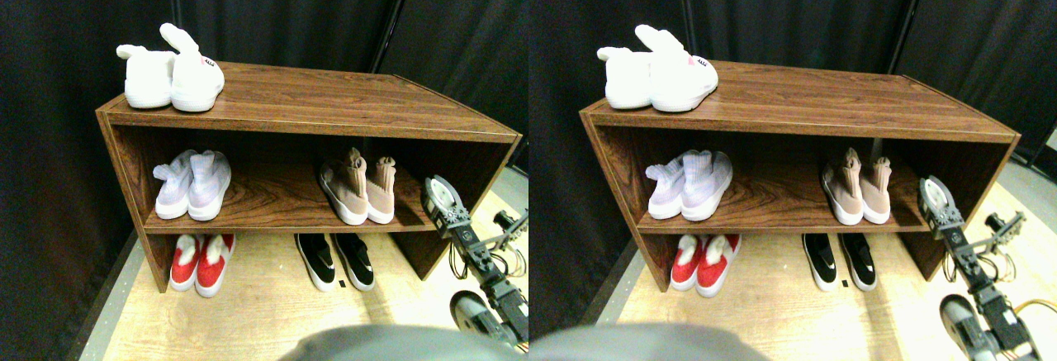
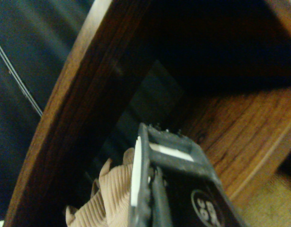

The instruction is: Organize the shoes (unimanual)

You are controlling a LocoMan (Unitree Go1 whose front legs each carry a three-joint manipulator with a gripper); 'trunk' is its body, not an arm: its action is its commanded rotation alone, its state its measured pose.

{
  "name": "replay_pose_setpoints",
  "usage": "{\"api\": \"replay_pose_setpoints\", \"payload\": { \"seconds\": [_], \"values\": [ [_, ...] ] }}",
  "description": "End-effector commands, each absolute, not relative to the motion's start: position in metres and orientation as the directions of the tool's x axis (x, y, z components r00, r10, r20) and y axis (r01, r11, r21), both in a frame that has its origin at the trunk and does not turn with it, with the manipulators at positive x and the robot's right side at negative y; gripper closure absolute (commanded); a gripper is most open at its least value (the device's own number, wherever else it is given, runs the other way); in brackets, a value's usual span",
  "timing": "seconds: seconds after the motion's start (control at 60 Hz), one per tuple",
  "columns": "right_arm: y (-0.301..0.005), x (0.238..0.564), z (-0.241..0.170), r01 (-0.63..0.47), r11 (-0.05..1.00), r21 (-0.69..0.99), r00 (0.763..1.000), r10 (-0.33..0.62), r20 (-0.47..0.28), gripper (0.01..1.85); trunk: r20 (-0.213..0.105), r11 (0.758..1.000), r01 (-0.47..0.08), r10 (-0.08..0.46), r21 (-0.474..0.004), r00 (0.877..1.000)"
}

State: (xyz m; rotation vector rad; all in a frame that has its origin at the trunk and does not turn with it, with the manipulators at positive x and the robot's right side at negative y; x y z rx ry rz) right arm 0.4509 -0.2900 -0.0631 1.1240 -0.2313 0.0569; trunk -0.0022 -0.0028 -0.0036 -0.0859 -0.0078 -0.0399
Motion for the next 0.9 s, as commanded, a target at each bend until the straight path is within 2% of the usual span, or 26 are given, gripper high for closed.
{"api": "replay_pose_setpoints", "payload": {
  "seconds": [0.017,0.133,0.2,0.4,0.633,0.733,0.8,0.9],
  "values": [
    [-0.285,0.438,-0.053,-0.256,0.420,0.871,0.958,-0.012,0.287,1.80,-0.013,0.995,0.036,-0.038,-0.095,0.999],
    [-0.289,0.425,-0.054,-0.311,0.462,0.830,0.945,0.056,0.323,1.80,-0.024,0.995,0.040,-0.043,-0.090,0.999],
    [-0.292,0.419,-0.057,-0.329,0.435,0.838,0.942,0.089,0.324,1.80,-0.034,0.995,0.043,-0.046,-0.087,0.998],
    [-0.289,0.396,-0.072,-0.308,0.402,0.862,0.946,0.035,0.322,1.80,-0.063,0.995,0.050,-0.055,-0.081,0.997],
    [-0.286,0.387,-0.095,-0.295,0.378,0.877,0.953,0.047,0.300,1.80,-0.096,0.995,0.046,-0.054,-0.083,0.994],
    [-0.284,0.387,-0.107,-0.270,0.343,0.900,0.962,0.057,0.267,1.80,-0.102,0.995,0.041,-0.050,-0.086,0.994],
    [-0.285,0.389,-0.114,-0.261,0.362,0.895,0.965,0.069,0.254,1.80,-0.106,0.995,0.037,-0.046,-0.090,0.993],
    [-0.283,0.393,-0.128,-0.218,0.320,0.922,0.975,0.040,0.217,1.80,-0.108,0.995,0.030,-0.040,-0.095,0.993]
  ]
}}
